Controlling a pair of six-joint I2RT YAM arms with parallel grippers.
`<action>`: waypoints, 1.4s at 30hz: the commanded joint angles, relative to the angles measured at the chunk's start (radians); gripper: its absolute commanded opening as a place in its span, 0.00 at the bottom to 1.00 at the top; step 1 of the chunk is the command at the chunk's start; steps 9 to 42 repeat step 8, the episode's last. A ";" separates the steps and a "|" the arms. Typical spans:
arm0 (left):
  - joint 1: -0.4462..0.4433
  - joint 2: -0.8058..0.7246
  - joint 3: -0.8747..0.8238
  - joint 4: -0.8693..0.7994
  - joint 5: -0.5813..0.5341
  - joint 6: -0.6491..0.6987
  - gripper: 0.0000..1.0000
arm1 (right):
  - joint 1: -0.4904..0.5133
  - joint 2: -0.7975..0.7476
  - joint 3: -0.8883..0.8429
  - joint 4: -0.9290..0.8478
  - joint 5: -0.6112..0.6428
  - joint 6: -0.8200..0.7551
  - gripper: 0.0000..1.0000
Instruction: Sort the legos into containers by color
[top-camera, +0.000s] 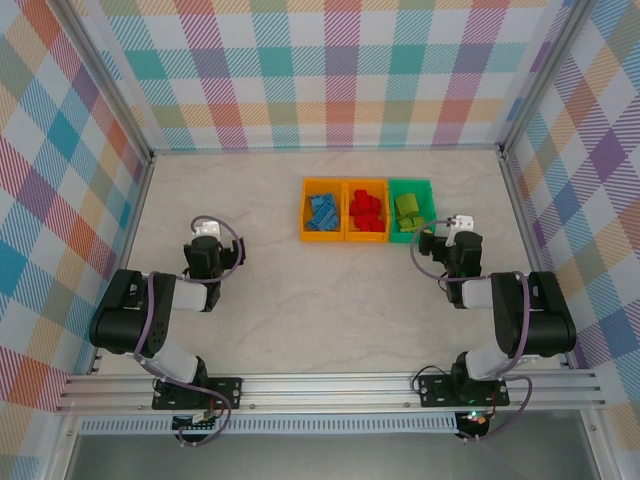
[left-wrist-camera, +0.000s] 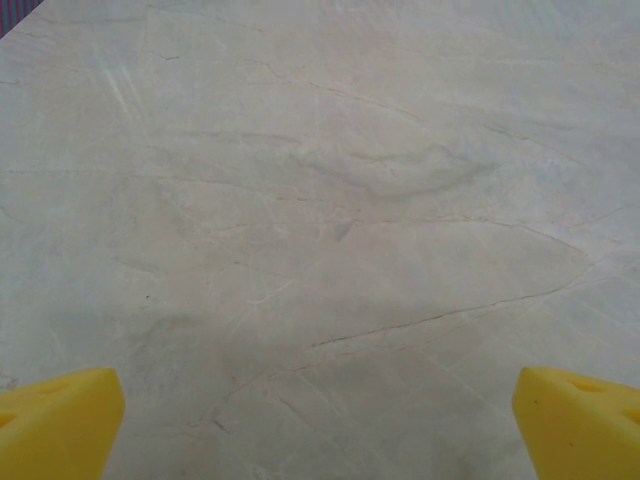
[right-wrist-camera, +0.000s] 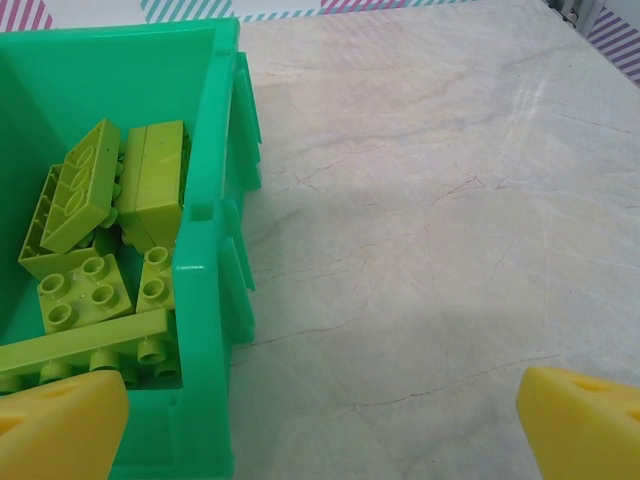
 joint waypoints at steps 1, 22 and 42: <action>0.013 -0.011 0.017 0.041 0.030 -0.013 1.00 | -0.002 -0.013 0.010 0.037 -0.011 0.014 1.00; 0.013 -0.011 0.017 0.041 0.030 -0.014 1.00 | -0.002 -0.026 -0.014 0.069 0.023 0.031 1.00; 0.013 -0.011 0.017 0.041 0.030 -0.014 1.00 | -0.002 -0.026 -0.014 0.069 0.023 0.031 1.00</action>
